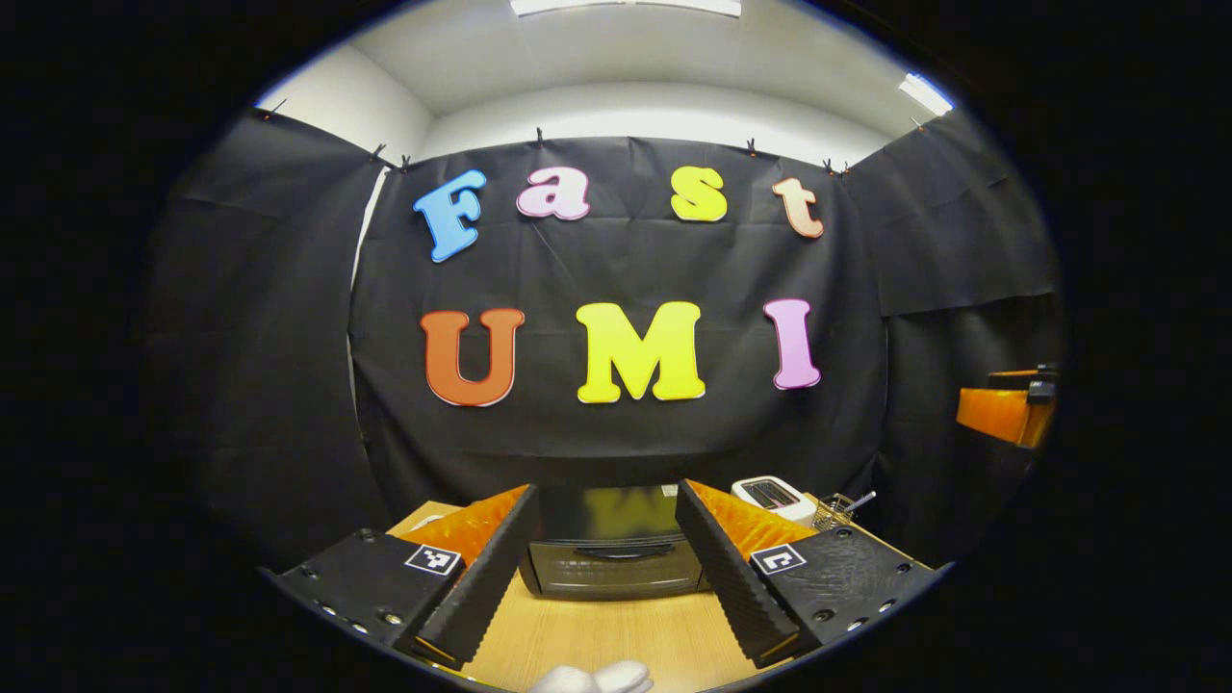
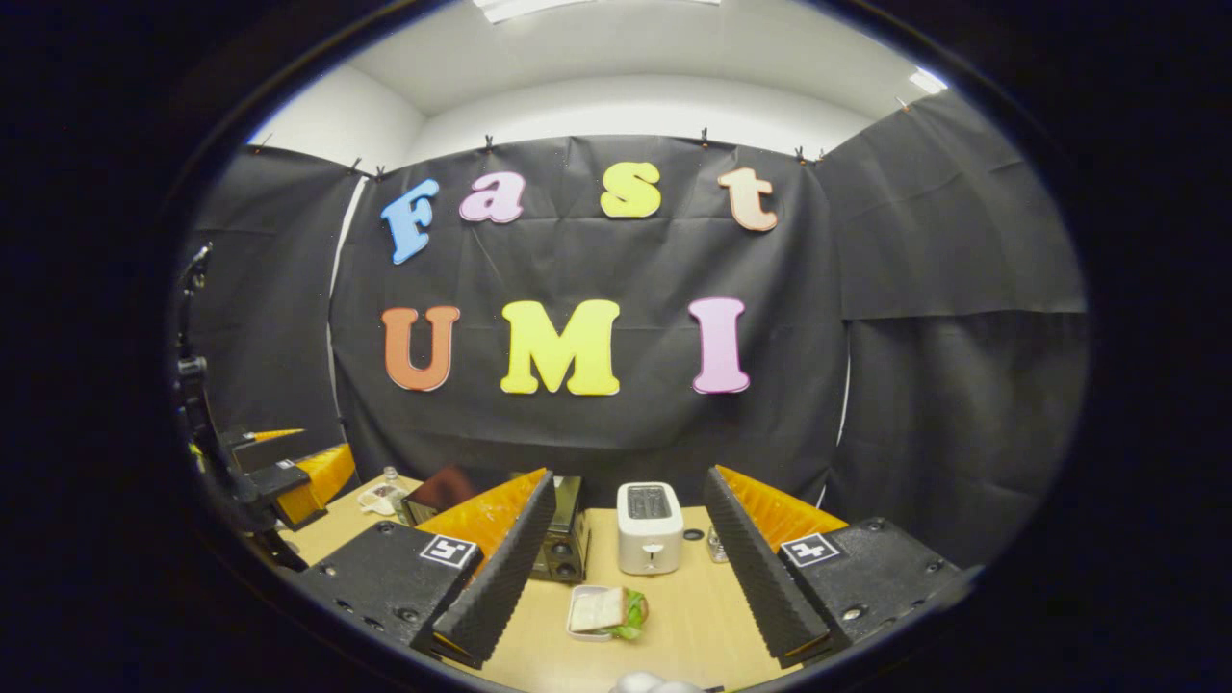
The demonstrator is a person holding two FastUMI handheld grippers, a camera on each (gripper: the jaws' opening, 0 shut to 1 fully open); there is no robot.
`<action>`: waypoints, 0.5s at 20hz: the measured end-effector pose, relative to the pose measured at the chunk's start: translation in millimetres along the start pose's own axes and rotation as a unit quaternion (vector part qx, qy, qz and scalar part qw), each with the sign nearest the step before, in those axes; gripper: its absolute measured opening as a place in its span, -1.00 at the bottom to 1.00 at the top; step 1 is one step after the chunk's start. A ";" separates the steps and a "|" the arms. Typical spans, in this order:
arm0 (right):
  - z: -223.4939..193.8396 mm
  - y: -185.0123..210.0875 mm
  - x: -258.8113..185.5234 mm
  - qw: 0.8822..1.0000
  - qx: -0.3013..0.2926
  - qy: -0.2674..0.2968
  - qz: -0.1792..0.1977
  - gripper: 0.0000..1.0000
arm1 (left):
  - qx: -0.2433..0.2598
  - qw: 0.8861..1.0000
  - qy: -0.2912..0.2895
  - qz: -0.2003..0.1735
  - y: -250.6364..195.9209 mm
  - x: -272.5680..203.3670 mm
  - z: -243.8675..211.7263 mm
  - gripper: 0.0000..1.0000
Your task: Open the electric oven with the left hand, put the food in, and close the electric oven.
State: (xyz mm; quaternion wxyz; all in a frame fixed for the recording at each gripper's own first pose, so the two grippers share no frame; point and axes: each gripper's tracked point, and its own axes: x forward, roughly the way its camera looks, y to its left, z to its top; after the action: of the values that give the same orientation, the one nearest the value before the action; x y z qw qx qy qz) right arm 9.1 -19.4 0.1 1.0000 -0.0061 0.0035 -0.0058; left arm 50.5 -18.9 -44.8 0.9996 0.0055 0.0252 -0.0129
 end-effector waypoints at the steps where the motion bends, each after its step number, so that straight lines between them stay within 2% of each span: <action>1: 1.7 -3.8 -0.2 1.000 -0.003 0.000 -0.003 0.99 | -0.001 1.000 0.013 -0.004 -3.4 10.9 -9.4 0.87; 5: 6.6 -26.8 -1.9 0.999 -0.018 0.002 -0.027 0.99 | -0.029 0.997 0.067 -0.027 -24.8 56.9 -56.3 0.87; 7: 7.5 -37.9 -2.7 0.999 -0.023 0.006 -0.041 0.99 | -0.035 0.995 0.093 -0.020 -23.1 81.7 -80.3 0.89; 10: 2.7 -48.3 -3.6 0.998 -0.030 0.017 -0.058 0.99 | -0.013 0.993 0.116 -0.004 -17.4 124.0 -113.8 0.88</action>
State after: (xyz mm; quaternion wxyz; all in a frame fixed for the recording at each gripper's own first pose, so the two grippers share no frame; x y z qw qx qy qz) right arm 4.9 -67.6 3.4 0.9971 -0.0363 0.0203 -0.0637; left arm 168.1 -38.1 -164.8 0.9899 -0.0057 0.1410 -0.0161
